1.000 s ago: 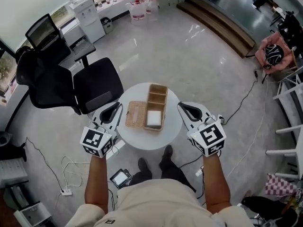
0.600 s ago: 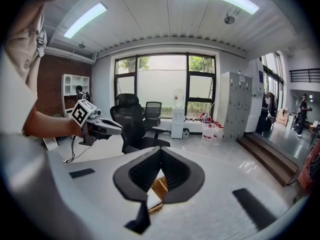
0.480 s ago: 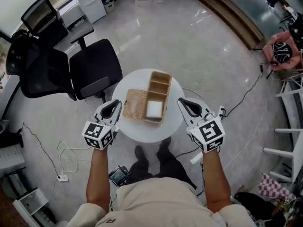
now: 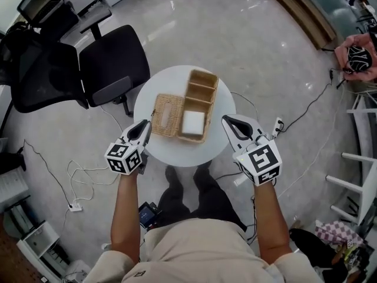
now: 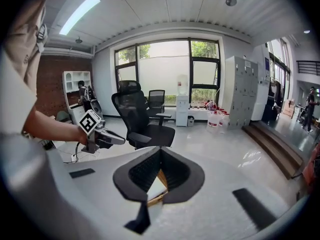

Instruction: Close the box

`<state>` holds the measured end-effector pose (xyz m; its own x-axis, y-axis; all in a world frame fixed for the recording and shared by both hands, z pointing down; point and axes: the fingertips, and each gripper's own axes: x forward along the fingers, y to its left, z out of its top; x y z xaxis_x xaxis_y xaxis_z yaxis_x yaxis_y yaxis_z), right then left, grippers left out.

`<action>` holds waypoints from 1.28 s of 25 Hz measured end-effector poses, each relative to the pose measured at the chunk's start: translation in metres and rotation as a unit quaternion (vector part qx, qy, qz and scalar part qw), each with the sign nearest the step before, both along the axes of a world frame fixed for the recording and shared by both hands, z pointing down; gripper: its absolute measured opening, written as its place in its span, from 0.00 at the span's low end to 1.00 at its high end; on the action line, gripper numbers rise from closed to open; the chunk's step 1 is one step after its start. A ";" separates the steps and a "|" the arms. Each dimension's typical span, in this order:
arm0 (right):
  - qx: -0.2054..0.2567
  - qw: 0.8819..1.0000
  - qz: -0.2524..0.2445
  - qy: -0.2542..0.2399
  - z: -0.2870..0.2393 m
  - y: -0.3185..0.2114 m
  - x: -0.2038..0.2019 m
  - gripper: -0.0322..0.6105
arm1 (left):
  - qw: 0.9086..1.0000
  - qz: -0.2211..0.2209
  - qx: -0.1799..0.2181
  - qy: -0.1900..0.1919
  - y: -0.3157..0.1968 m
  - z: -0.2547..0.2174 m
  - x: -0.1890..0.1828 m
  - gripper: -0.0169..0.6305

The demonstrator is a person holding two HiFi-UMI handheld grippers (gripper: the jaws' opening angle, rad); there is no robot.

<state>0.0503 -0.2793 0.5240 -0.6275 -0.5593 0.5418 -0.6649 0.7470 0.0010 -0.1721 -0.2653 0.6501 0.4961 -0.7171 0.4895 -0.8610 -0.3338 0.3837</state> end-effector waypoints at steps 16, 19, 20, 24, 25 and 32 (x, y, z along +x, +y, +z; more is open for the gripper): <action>-0.041 0.999 -0.012 0.017 0.071 0.000 -0.004 0.04 | 0.987 -0.097 -0.112 0.069 0.022 0.128 -0.023 0.22; -0.046 0.999 -0.014 0.020 0.080 0.005 -0.002 0.04 | 0.981 -0.112 -0.127 0.091 0.026 0.143 -0.023 0.30; -0.048 0.999 -0.014 0.021 0.083 0.007 -0.001 0.04 | 0.980 -0.116 -0.131 0.097 0.027 0.148 -0.023 0.32; -0.055 0.998 -0.015 0.025 0.096 0.012 -0.001 0.04 | 0.974 -0.129 -0.133 0.129 0.025 0.159 -0.022 0.36; -0.056 0.998 -0.015 0.025 0.100 0.013 0.000 0.04 | 0.973 -0.131 -0.130 0.142 0.024 0.161 -0.021 0.36; -0.062 0.998 -0.012 0.030 0.109 0.025 0.008 0.04 | 0.971 -0.136 -0.112 0.164 0.023 0.158 -0.015 0.36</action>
